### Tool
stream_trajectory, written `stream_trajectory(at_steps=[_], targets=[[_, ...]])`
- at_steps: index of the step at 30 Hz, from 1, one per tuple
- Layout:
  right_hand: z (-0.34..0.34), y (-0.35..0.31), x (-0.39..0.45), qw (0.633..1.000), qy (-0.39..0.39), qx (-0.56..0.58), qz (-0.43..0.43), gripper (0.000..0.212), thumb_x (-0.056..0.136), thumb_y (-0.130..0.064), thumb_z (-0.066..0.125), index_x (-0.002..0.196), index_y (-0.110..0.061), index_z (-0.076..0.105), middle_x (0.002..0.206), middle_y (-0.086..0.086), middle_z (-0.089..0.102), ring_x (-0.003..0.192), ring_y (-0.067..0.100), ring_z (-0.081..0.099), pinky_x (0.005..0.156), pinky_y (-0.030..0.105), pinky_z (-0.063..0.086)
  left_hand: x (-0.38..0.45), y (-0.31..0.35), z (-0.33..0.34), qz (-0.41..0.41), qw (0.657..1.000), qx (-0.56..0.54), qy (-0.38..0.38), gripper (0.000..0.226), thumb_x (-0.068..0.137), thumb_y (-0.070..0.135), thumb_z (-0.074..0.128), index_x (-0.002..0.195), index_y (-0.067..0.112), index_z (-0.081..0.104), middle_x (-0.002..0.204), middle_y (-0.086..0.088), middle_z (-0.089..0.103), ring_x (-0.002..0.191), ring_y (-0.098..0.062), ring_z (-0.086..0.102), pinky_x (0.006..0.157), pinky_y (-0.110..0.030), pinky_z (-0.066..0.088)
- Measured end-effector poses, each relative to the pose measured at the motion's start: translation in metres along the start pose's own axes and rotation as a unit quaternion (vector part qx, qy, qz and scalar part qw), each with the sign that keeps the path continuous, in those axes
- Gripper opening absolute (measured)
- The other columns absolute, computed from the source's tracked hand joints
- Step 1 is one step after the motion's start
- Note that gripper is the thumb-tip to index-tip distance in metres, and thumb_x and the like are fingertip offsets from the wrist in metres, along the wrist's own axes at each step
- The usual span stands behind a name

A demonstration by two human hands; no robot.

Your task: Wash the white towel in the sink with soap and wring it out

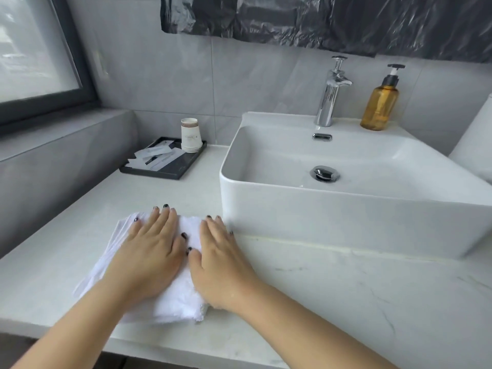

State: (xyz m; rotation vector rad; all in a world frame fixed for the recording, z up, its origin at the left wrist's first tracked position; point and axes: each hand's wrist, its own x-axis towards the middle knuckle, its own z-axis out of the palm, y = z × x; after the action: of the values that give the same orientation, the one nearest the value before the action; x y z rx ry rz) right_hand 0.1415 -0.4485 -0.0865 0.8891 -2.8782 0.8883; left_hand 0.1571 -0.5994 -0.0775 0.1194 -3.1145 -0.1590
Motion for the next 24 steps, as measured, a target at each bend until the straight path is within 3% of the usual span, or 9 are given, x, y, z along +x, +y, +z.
stream_trajectory(at_steps=[3,7,10,13,17,19,20,22,24], targets=[[0.012,0.009,-0.002,0.999,-0.035,0.008,0.028,0.063,0.105,-0.028,0.025,0.156,-0.007,-0.006,0.164,0.004,-0.015,0.149,0.012,-0.019,0.121,0.031,-0.010,0.001,-0.002,0.006,0.002,1.000,0.015,0.006,0.106,0.065,0.057,-0.025,0.159,0.010,-0.006,0.167,-0.002,-0.009,0.153,-0.014,-0.013,0.124,-0.035,-0.004],[0.008,0.014,0.002,0.998,-0.046,0.025,0.021,0.063,0.105,-0.030,0.027,0.156,-0.009,-0.003,0.164,0.002,-0.012,0.149,0.011,-0.016,0.121,0.030,-0.008,0.002,0.001,0.004,0.001,1.000,0.009,0.015,0.102,0.072,0.060,-0.018,0.159,0.009,-0.002,0.167,-0.004,-0.004,0.153,-0.015,-0.010,0.124,-0.036,-0.002],[-0.007,0.017,-0.001,0.995,-0.041,0.090,0.016,0.063,0.104,-0.030,0.038,0.156,-0.010,0.012,0.165,0.000,0.003,0.150,0.007,-0.001,0.118,0.018,0.000,0.000,0.005,-0.001,-0.006,0.999,-0.039,0.030,0.073,0.099,0.051,0.013,0.160,0.011,0.008,0.168,-0.003,0.004,0.154,-0.015,-0.004,0.125,-0.035,0.000],[-0.029,0.025,-0.014,0.987,0.017,0.159,0.025,0.052,0.099,-0.023,0.050,0.148,-0.008,0.038,0.157,0.001,0.033,0.141,0.003,0.026,0.105,0.003,0.013,0.000,0.016,-0.005,0.007,0.989,-0.123,0.077,0.057,0.105,0.030,0.034,0.158,0.013,0.021,0.166,-0.002,0.014,0.153,-0.010,0.006,0.123,-0.029,0.009],[-0.064,0.054,-0.042,0.969,0.104,0.221,0.039,0.039,0.095,-0.016,0.057,0.134,-0.020,0.057,0.138,-0.014,0.052,0.129,-0.003,0.045,0.109,0.013,0.032,0.007,0.048,-0.016,0.058,0.969,-0.179,0.157,0.051,0.102,0.027,0.046,0.151,0.015,0.039,0.161,-0.001,0.033,0.150,-0.011,0.023,0.116,-0.028,0.026],[-0.091,0.070,-0.058,0.956,0.146,0.250,0.054,0.031,0.094,-0.011,0.059,0.119,-0.029,0.063,0.122,-0.023,0.058,0.118,-0.005,0.054,0.094,0.006,0.041,0.015,0.073,-0.024,0.081,0.961,-0.175,0.197,0.043,0.100,0.028,0.049,0.141,0.016,0.049,0.143,-0.003,0.054,0.136,-0.020,0.046,0.099,-0.033,0.043],[-0.105,0.078,-0.065,0.950,0.173,0.254,0.058,0.031,0.093,-0.009,0.059,0.113,-0.032,0.064,0.117,-0.024,0.060,0.113,-0.006,0.056,0.087,0.004,0.042,0.018,0.086,-0.030,0.060,0.958,-0.181,0.215,0.036,0.100,0.030,0.049,0.133,0.017,0.053,0.123,-0.004,0.064,0.118,-0.024,0.056,0.084,-0.034,0.045],[-0.131,0.096,-0.078,0.938,0.226,0.253,0.067,0.031,0.092,-0.007,0.059,0.106,-0.034,0.066,0.114,-0.019,0.064,0.107,-0.009,0.059,0.081,0.005,0.044,0.024,0.106,-0.039,0.004,0.950,-0.172,0.259,0.029,0.099,0.034,0.047,0.121,0.017,0.056,0.090,-0.004,0.065,0.092,-0.028,0.059,0.067,-0.034,0.040],[-0.156,0.111,-0.087,0.928,0.272,0.243,0.073,0.030,0.092,-0.008,0.060,0.107,-0.032,0.068,0.112,-0.015,0.067,0.100,-0.007,0.062,0.079,0.008,0.046,0.025,0.120,-0.044,0.021,0.930,-0.126,0.344,0.025,0.097,0.027,0.048,0.112,0.011,0.059,0.083,-0.007,0.067,0.085,-0.033,0.062,0.062,-0.034,0.041]])
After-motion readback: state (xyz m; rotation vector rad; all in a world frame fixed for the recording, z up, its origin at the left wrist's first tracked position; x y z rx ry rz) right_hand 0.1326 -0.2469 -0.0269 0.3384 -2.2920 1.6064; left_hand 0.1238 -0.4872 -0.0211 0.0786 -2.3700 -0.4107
